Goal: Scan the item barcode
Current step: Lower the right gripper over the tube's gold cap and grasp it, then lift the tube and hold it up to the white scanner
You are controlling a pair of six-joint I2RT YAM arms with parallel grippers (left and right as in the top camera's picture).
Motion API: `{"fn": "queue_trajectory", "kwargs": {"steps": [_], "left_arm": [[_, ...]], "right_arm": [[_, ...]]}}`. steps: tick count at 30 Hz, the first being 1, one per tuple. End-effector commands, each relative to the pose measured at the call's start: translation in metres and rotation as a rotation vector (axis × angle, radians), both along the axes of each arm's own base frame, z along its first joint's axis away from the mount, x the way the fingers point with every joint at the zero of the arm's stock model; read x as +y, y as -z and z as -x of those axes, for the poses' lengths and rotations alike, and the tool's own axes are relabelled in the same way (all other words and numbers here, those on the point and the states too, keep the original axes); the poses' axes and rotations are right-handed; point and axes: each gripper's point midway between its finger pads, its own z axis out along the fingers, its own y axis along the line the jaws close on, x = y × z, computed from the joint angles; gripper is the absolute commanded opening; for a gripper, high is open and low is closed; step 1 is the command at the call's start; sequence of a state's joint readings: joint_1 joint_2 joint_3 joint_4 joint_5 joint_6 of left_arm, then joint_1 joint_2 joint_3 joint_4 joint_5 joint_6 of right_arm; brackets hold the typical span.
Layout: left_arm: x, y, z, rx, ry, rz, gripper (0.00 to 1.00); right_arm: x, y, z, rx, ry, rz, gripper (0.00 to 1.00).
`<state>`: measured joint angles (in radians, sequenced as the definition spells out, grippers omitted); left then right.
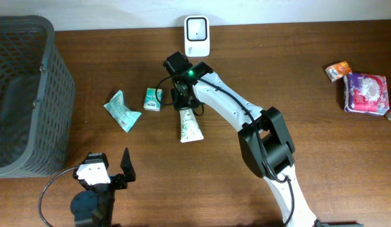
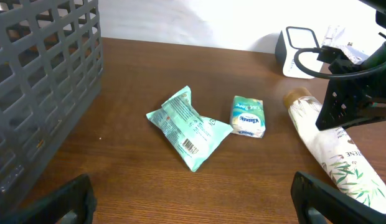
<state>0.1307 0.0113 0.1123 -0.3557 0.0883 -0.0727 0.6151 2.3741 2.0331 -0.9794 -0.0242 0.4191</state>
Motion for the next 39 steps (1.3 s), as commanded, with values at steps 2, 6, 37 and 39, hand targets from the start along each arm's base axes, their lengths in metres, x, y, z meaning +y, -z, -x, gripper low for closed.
{"fn": "queue_trajectory", "kwargs": {"steps": [2,6,37,39], "left_arm": [[0.002,0.001,0.001,0.003,-0.012,0.008,0.99],[0.002,0.001,0.001,0.003,-0.012,0.008,0.99],[0.002,0.001,0.001,0.003,-0.012,0.008,0.99],[0.002,0.001,0.001,0.003,-0.012,0.008,0.99]], "right_arm": [[0.0,-0.004,-0.002,-0.013,0.006,0.0,0.08],[0.0,-0.004,-0.002,-0.012,0.006,0.0,0.07],[0.011,-0.006,-0.004,-0.009,-0.002,-0.056,0.99],[0.013,-0.006,-0.002,-0.001,-0.007,-0.068,0.99]]}}
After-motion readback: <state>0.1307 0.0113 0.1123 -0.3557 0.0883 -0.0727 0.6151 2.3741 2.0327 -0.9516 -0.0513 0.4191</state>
